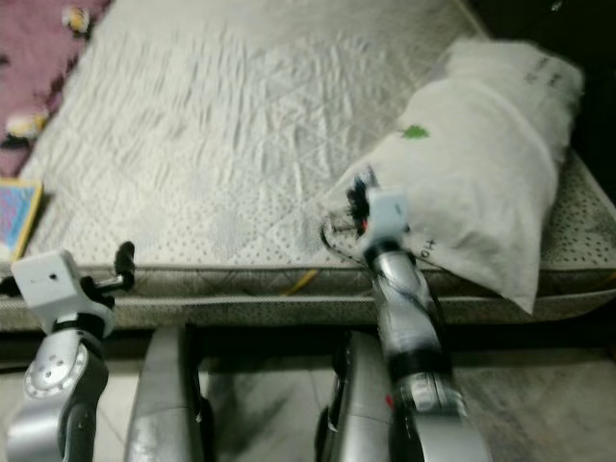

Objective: Clean up the room

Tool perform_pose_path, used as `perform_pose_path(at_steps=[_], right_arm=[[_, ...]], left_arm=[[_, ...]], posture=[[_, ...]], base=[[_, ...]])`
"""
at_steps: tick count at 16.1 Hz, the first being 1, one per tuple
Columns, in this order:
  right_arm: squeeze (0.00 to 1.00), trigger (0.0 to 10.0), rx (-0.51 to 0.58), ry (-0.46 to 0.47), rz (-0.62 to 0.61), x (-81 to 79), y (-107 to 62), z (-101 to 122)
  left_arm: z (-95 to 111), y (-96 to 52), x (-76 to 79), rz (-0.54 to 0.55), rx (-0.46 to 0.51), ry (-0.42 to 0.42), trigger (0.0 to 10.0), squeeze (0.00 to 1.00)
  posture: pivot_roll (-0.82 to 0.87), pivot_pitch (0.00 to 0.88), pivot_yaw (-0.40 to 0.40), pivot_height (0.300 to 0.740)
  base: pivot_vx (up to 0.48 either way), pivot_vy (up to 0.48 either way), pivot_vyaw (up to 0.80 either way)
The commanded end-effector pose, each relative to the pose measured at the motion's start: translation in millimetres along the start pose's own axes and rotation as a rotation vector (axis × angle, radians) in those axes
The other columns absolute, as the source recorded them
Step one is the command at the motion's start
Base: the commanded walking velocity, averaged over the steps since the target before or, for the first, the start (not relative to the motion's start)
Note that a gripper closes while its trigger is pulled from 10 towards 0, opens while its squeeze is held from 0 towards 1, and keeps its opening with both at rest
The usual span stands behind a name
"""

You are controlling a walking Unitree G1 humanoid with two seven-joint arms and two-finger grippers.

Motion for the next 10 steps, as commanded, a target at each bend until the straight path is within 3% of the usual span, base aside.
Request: perform_pose_path(at_steps=[1,2,3,4,6,7,10], right_arm=[[0.00,4.2,0.011,0.021,0.021,-4.2,-8.8,6.1],[0.00,6.0,0.001,0.020,0.033,-6.4,-17.8,2.4],[0.00,10.0,-0.010,0.037,0.049,-8.6,-27.9,-0.9],[0.00,10.0,-0.030,0.044,0.045,-8.6,-36.1,-3.2],[0.00,10.0,-0.038,-0.054,0.056,-11.9,-44.3,1.0],[0.00,10.0,-0.045,-0.013,0.100,-21.8,-49.7,3.4],[0.00,10.0,-0.102,-0.025,0.024,-8.1,-59.0,-2.9]], left_arm=[[-7.0,-3.0,-2.4,0.004,-0.019,0.001,10.0,0.00],[-8.1,-4.2,-1.9,0.003,-0.021,0.001,10.0,0.00],[-8.7,-6.3,0.3,-0.004,-0.023,0.000,10.0,0.00],[-9.0,-7.5,1.5,-0.013,-0.022,0.002,10.0,0.00],[-8.4,-8.8,3.5,-0.026,-0.019,0.000,10.0,0.00],[-9.5,-8.2,3.3,-0.030,-0.018,0.012,10.0,0.00],[-11.6,-8.1,-1.3,-0.023,-0.002,0.056,10.0,0.00]], posture=[[-0.02,0.035,-0.018,0.533],[-0.02,0.038,-0.018,0.533],[-0.02,0.045,-0.018,0.533],[-0.02,0.051,-0.020,0.533],[-0.02,0.060,-0.012,0.533],[-0.02,0.051,0.002,0.533],[-0.03,0.035,0.019,0.533]], base=[[0.000,0.000,0.00],[0.000,0.000,0.00],[0.000,0.000,0.00],[0.000,0.000,0.00],[0.000,0.000,0.00],[0.000,0.000,0.00],[0.000,0.000,0.00]])
Point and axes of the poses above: a point about 5 cm out from each wrist's last joint towards the gripper, its own y axis pointing out of the wrist towards the gripper, its own z axis along the axis of the wrist's last joint, x = y × z, the point moved 3 cm from there along y, pointing out of the wrist towards the gripper, and after that the axes turned 14 degrees about -y, right-handed, at the moved point
